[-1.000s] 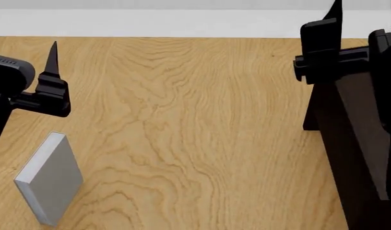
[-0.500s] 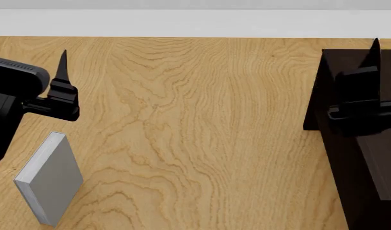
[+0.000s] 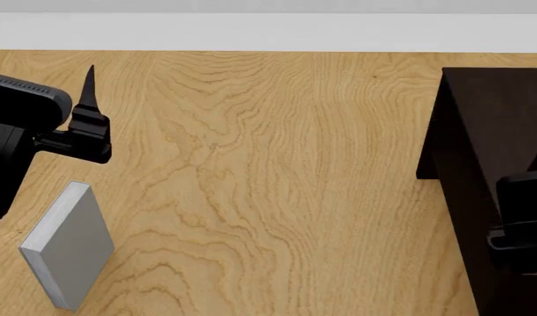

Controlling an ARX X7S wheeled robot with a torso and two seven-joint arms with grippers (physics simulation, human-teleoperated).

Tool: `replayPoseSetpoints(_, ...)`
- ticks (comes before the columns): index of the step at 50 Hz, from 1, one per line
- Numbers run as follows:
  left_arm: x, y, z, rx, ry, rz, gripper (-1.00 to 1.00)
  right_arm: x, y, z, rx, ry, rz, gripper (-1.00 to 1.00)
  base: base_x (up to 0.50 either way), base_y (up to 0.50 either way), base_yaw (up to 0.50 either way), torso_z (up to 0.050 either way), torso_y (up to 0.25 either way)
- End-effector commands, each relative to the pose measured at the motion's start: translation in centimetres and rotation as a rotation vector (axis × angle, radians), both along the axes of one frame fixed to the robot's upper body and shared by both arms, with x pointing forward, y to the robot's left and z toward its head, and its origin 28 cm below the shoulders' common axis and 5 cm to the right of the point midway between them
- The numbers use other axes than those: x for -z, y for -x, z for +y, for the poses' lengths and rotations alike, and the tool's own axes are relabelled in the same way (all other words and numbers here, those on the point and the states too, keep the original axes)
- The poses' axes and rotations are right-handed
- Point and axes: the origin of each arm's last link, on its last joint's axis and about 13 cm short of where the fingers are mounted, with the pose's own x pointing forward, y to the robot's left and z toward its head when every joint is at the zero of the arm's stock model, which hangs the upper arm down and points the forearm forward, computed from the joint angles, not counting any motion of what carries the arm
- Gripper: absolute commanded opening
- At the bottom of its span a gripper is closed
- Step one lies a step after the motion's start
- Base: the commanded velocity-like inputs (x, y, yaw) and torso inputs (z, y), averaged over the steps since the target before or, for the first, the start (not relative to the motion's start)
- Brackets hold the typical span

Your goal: Pick up the book on the right and place it on the cabinet shelf.

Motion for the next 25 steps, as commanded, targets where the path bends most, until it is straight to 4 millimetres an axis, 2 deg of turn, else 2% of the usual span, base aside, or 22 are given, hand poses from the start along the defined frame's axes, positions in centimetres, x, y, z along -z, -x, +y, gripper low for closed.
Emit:
replayPoseSetpoints(1,-0.2,0.0,-0.1,0.003,-0.002,-0.005,1.00,0.1,1.8,-0.2,0.006,0.024,0.061,1.00,0.00,0.00,0.00,0.000,0.000)
replayPoseSetpoints(25,0.0,0.1,0.0,0.005,-0.001,-0.007,1.00,1.1,5.3,-0.1,-0.011,0.080,0.216,1.00,0.00,0.00,0.00,0.000,0.000)
